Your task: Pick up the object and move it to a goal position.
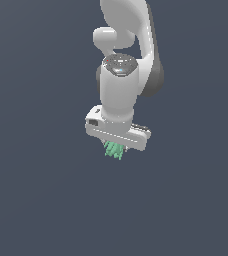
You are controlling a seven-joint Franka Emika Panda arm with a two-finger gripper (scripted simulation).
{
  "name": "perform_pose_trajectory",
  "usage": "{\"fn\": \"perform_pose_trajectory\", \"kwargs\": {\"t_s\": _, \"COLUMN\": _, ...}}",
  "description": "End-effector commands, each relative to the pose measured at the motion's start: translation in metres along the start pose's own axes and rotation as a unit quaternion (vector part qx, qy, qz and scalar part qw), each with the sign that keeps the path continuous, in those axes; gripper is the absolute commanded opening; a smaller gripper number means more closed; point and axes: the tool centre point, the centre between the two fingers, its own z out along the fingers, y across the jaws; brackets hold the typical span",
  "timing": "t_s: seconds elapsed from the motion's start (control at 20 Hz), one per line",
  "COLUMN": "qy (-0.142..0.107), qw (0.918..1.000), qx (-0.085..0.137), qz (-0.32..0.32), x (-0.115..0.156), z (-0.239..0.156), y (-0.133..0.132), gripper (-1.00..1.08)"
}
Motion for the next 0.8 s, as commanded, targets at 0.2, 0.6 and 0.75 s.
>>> {"fn": "perform_pose_trajectory", "kwargs": {"t_s": 0.2, "qy": 0.019, "qw": 0.9981, "qx": -0.004, "qz": 0.058, "x": 0.005, "z": -0.08, "y": -0.019, "gripper": -1.0}}
{"fn": "perform_pose_trajectory", "kwargs": {"t_s": 0.6, "qy": 0.04, "qw": 0.9912, "qx": -0.01, "qz": 0.125, "x": 0.012, "z": -0.173, "y": -0.042, "gripper": -1.0}}
{"fn": "perform_pose_trajectory", "kwargs": {"t_s": 0.75, "qy": 0.047, "qw": 0.9879, "qx": -0.012, "qz": 0.147, "x": 0.015, "z": -0.203, "y": -0.05, "gripper": -1.0}}
